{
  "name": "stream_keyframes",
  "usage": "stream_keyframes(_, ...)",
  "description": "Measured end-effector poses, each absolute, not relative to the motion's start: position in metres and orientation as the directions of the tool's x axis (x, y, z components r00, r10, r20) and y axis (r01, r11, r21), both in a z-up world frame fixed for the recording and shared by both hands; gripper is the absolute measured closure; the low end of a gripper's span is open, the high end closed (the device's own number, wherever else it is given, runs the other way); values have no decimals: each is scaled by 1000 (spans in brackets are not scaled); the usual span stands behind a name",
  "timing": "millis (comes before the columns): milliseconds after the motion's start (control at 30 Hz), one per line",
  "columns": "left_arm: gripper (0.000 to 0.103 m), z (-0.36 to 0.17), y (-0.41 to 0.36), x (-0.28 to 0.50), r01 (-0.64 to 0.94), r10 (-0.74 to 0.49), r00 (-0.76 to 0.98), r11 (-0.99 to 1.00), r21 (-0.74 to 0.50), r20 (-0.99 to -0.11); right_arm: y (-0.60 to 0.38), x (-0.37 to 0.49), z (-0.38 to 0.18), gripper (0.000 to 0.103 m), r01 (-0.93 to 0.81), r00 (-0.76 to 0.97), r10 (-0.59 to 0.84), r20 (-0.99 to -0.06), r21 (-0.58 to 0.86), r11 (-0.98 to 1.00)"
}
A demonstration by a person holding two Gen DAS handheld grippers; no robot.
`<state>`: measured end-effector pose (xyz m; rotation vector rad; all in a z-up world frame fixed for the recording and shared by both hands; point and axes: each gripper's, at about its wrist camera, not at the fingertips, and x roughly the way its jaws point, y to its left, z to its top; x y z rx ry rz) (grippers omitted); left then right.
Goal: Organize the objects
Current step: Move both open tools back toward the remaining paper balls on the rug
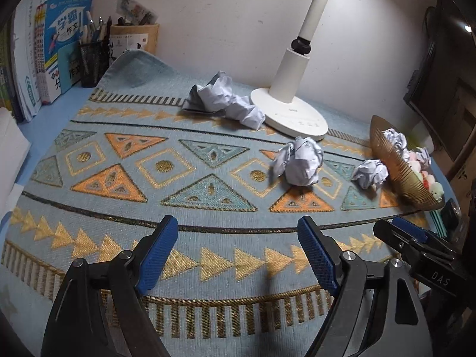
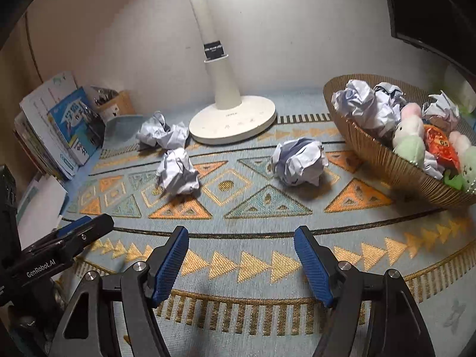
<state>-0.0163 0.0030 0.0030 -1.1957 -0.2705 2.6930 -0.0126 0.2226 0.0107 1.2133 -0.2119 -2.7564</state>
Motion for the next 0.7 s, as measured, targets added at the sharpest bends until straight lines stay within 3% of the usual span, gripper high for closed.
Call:
stream_keyframes(433,21,1,10,-18,-121,253,-641,-966,-230,-724,238,-22,-1,30,-4,-633,-191,-751,250,-968)
stream_keyframes(700,21,2,13,-19,-142,271,-631,-962,-235,-727,264,-16,8,29,-97,-684,-163,-711,310,-946)
